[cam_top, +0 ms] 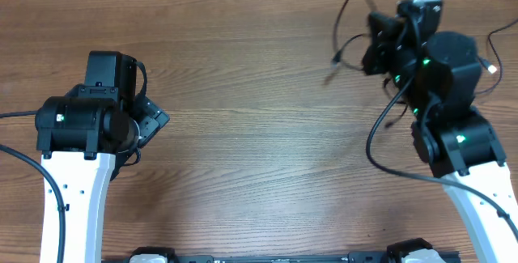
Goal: Untangle cables
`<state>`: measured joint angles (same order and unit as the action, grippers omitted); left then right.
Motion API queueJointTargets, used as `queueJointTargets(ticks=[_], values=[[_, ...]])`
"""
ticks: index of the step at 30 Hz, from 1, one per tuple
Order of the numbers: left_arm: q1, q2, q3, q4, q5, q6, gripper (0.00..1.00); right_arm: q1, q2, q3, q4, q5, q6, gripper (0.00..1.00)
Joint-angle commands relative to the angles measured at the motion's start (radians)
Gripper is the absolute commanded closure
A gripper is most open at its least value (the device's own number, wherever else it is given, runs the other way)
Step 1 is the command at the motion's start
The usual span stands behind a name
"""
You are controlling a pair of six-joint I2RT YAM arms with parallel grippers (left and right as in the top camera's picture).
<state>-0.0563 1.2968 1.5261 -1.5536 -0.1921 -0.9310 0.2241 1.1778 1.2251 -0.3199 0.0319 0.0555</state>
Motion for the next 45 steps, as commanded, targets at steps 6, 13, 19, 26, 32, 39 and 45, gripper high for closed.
queueJointTargets(ticks=[6, 13, 19, 26, 32, 39, 45], values=[[0.005, 0.005, 0.014, -0.002, -0.017, 0.018, 0.0, -0.141, 0.174, 0.018, 0.29, 0.058, -0.229, 0.96], [0.005, 0.005, 0.014, -0.002, -0.017, 0.019, 0.0, -0.23, 0.425, 0.022, 0.683, 0.23, -0.248, 0.96], [0.005, 0.005, 0.014, -0.002, -0.017, 0.018, 0.01, -0.264, 0.636, 0.1, 0.684, 0.167, -0.243, 0.96], [0.005, 0.005, 0.014, -0.002, -0.017, 0.018, 0.0, -0.264, 0.795, 0.103, 0.541, 0.147, -0.183, 0.02], [0.005, 0.005, 0.014, -0.002, -0.017, 0.018, 0.0, -0.264, 0.793, 0.104, 0.435, 0.158, -0.183, 0.0], [0.005, 0.005, 0.014, -0.002, -0.017, 0.019, 0.0, -0.264, 0.637, 0.104, 0.375, 0.177, -0.138, 0.0], [0.005, 0.005, 0.014, -0.002, -0.017, 0.018, 0.0, -0.264, 0.421, 0.104, 0.378, 0.177, -0.134, 0.0]])
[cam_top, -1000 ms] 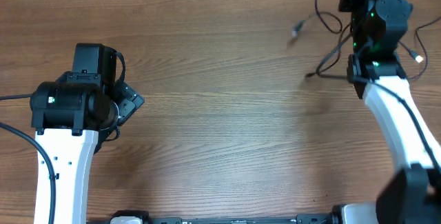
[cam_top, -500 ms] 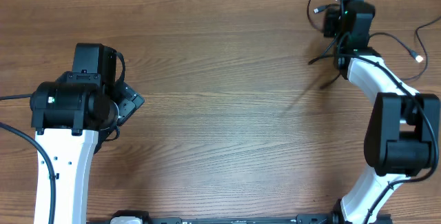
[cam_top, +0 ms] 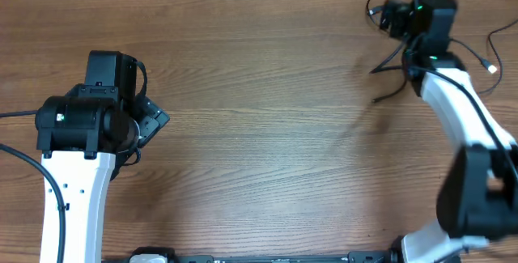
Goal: Untangle cables
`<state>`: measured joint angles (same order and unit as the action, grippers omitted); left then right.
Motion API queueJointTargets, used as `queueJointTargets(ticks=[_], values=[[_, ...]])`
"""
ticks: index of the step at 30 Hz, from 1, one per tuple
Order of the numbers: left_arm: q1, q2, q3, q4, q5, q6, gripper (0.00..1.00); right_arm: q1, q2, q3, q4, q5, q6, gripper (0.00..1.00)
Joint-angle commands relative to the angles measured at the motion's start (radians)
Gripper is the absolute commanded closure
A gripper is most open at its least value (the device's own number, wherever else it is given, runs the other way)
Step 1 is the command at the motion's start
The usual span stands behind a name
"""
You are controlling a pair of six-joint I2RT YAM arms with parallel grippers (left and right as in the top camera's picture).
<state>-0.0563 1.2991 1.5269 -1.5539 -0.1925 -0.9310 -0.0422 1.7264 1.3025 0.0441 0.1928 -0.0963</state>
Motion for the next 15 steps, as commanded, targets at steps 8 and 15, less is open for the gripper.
queueJointTargets(ticks=[8, 15], values=[[0.005, 0.003, 0.013, -0.002, -0.017, 0.018, 0.0, 0.003, -0.486, 0.027, -0.374, 0.016, 0.018, 0.0], [0.005, 0.003, 0.013, -0.002, -0.017, 0.018, 0.0, 0.003, -0.792, 0.027, -0.693, 0.016, 0.018, 0.0]])
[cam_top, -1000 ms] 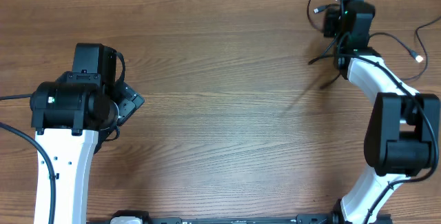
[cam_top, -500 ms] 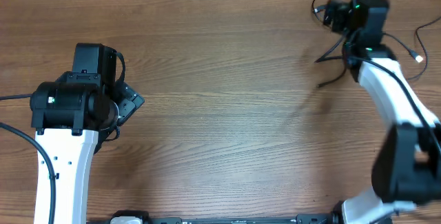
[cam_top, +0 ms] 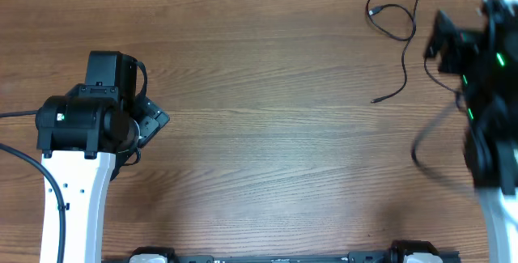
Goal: Untangle cables
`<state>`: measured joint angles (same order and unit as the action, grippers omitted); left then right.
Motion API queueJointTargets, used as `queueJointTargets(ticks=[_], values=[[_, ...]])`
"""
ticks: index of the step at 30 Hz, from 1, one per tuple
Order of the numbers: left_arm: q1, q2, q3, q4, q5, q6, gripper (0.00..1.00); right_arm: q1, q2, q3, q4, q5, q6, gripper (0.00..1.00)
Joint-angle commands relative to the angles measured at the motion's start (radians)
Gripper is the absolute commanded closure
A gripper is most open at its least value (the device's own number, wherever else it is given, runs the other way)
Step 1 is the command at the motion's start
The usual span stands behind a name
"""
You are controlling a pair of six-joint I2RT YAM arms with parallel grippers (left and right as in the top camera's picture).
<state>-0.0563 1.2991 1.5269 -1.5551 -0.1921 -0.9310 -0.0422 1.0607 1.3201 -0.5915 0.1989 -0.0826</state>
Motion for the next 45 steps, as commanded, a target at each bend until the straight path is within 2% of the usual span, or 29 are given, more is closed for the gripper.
queueJointTargets(ticks=[1, 6, 10, 17, 24, 45], values=[[0.005, 0.003, 0.013, 0.0, -0.017, 0.019, 0.0, 0.003, -0.164, 0.009, -0.091, 0.01, 0.005, 0.0], [0.005, 0.003, 0.013, 0.0, -0.017, 0.018, 0.0, 0.003, -0.361, 0.009, -0.294, 0.01, 0.004, 0.0], [0.005, 0.003, 0.013, 0.0, -0.017, 0.018, 0.01, 0.003, -0.454, 0.009, -0.476, 0.01, 0.004, 0.0], [0.005, 0.003, 0.013, 0.0, -0.017, 0.018, 0.01, 0.003, -0.47, 0.009, -0.782, 0.01, 0.004, 0.0], [0.005, 0.003, 0.013, 0.0, -0.017, 0.018, 0.0, 0.003, -0.47, 0.009, -0.984, 0.01, 0.004, 0.0], [0.005, 0.003, 0.013, 0.0, -0.017, 0.018, 0.0, 0.003, -0.47, 0.009, -1.023, 0.01, 0.004, 0.0]])
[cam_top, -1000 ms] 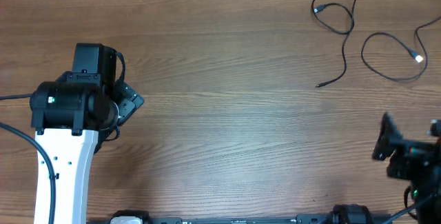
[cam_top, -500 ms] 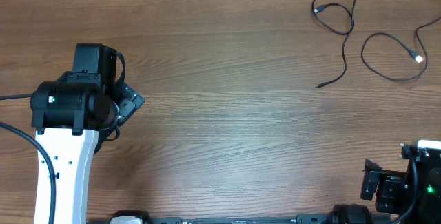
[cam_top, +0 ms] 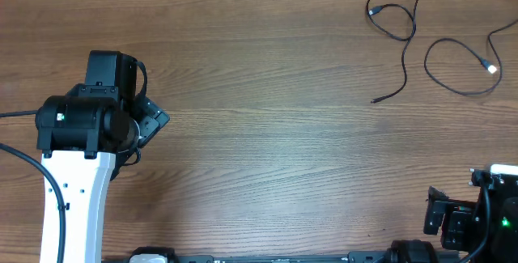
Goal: Untangle cables
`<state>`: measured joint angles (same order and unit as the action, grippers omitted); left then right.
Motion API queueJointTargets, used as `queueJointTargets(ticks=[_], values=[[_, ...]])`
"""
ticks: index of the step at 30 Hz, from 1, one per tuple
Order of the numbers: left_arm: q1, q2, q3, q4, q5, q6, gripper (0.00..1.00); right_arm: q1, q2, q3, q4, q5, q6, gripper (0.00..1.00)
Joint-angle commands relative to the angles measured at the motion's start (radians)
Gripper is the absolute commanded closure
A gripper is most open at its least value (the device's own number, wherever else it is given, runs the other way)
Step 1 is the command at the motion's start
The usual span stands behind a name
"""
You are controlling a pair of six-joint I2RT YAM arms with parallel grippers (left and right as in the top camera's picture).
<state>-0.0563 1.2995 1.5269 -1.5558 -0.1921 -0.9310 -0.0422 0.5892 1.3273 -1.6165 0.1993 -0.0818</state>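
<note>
Two thin black cables lie apart at the far right of the table in the overhead view. The first cable (cam_top: 402,20) has a loop at the top and a tail that runs down to a plug. The second cable (cam_top: 453,81) forms an open loop farther right and ends in a white connector (cam_top: 491,67). My right arm is folded at the bottom right corner, and its gripper (cam_top: 443,217) is far from both cables, its jaws unclear. My left gripper (cam_top: 156,120) rests at the left, holding nothing visible.
The brown wooden table (cam_top: 267,133) fills the view. Another dark cable end pokes in at the top right edge. A black rail (cam_top: 275,257) runs along the front edge between the arm bases.
My right arm stood over the right edge beside the first cable. It is now drawn back to the bottom right corner, and the second cable lies uncovered on the table. The left arm is unchanged.
My right gripper first held a bundle of cables lifted at the far right. Then it was at the top right corner with cable hanging from it. Then the first cable lay alone on the table. Now both cables lie separate and the arm is withdrawn.
</note>
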Motion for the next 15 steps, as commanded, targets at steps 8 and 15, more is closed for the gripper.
queueJointTargets(ticks=[8, 15], values=[[0.005, 0.003, 0.013, 0.0, -0.017, 0.018, 0.0, 0.003, 0.002, -0.007, 0.002, 0.009, 0.003, 0.0], [0.005, 0.003, 0.013, 0.0, -0.017, 0.018, 0.0, 0.003, -0.03, -0.025, 0.164, 0.009, 0.003, 0.0]])
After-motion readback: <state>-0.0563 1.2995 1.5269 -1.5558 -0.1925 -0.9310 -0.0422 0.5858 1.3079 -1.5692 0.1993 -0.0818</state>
